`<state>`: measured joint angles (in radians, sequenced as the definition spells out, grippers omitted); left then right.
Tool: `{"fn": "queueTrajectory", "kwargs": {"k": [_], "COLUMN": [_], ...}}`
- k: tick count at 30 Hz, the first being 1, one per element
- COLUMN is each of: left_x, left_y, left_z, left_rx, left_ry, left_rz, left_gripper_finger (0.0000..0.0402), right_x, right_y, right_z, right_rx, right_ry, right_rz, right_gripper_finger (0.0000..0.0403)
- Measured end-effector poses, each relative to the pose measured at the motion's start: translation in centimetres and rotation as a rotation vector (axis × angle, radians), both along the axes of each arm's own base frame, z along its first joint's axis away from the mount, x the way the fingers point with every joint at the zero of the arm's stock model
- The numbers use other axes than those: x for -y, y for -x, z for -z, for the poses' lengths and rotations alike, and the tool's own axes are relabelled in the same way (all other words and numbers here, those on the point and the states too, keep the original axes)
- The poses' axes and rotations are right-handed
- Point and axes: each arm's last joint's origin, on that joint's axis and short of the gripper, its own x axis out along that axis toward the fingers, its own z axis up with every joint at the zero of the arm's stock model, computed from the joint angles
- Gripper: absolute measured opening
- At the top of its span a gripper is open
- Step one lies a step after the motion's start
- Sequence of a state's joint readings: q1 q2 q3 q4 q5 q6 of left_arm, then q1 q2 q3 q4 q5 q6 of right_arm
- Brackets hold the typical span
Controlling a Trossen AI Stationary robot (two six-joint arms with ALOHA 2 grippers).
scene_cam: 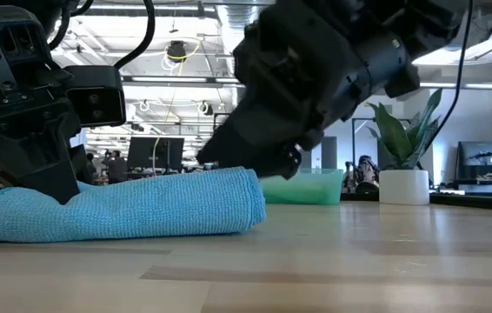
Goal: Roll microfiber towels into tight, uniform cylinder then place into a basket
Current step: Put the rolled blue microfiber cloth into the green bin
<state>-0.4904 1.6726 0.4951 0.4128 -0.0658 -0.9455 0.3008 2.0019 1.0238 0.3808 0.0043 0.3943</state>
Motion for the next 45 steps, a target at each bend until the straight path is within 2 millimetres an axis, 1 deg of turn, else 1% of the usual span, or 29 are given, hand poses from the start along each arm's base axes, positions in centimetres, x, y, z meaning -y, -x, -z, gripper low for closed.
{"fn": "queueTrajectory", "kwargs": {"k": [4, 6, 13, 16, 20, 23, 25, 27, 33, 36, 40, 45], "left_x": [0.0, 0.0, 0.1, 0.1, 0.1, 0.1, 0.1, 0.1, 0.0, 0.0, 0.0, 0.1], "left_y": [0.0, 0.0, 0.0, 0.0, 0.0, 0.0, 0.0, 0.0, -0.1, -0.1, -0.1, -0.3], "left_z": [0.0, 0.0, 0.0, 0.0, 0.0, 0.0, 0.0, 0.0, -0.1, -0.1, -0.1, -0.4], "left_rx": [0.000, -0.001, 0.000, 0.005, 0.007, 0.008, 0.009, 0.010, 0.012, 0.014, 0.017, 0.049], "left_ry": [-0.002, -0.002, -0.002, -0.004, -0.004, -0.004, -0.004, -0.004, 0.003, 0.007, 0.008, 0.023], "left_rz": [0.001, 0.000, 0.000, -0.003, -0.004, -0.004, -0.005, -0.005, -0.046, -0.060, -0.061, -0.064], "left_gripper_finger": [0.0029, 0.0029, 0.0029, 0.0029, 0.0029, 0.0029, 0.0029, 0.0029, 0.0029, 0.0029, 0.0029, 0.0029], "right_x": [-0.1, 0.1, 0.0, 0.0, -0.1, 0.0, 0.0, 0.2, -0.1, -0.2, -0.1, -0.1], "right_y": [-0.4, -0.4, -0.2, -0.2, -0.6, -0.8, -0.9, -1.0, -1.1, -1.1, -1.1, -1.0], "right_z": [1.0, 1.1, 1.2, 2.1, 2.8, 2.6, 2.6, 2.5, 2.5, 2.5, 2.5, 2.4], "right_rx": [-0.052, -0.075, -0.131, -0.160, -0.173, -0.174, -0.181, -0.188, -0.210, -0.210, -0.217, -0.215], "right_ry": [-0.012, -0.025, -0.102, -0.105, -0.119, -0.133, -0.146, -0.162, -0.190, -0.195, -0.210, -0.213], "right_rz": [-0.007, -0.011, -0.041, -0.038, -0.033, -0.033, -0.045, -0.059, -0.096, -0.100, -0.095, -0.109], "right_gripper_finger": [0.0249, 0.0249, 0.0249, 0.0249, 0.0249, 0.0245, 0.0231, 0.0207, 0.0111, 0.0075, 0.0049, 0.0038]}}
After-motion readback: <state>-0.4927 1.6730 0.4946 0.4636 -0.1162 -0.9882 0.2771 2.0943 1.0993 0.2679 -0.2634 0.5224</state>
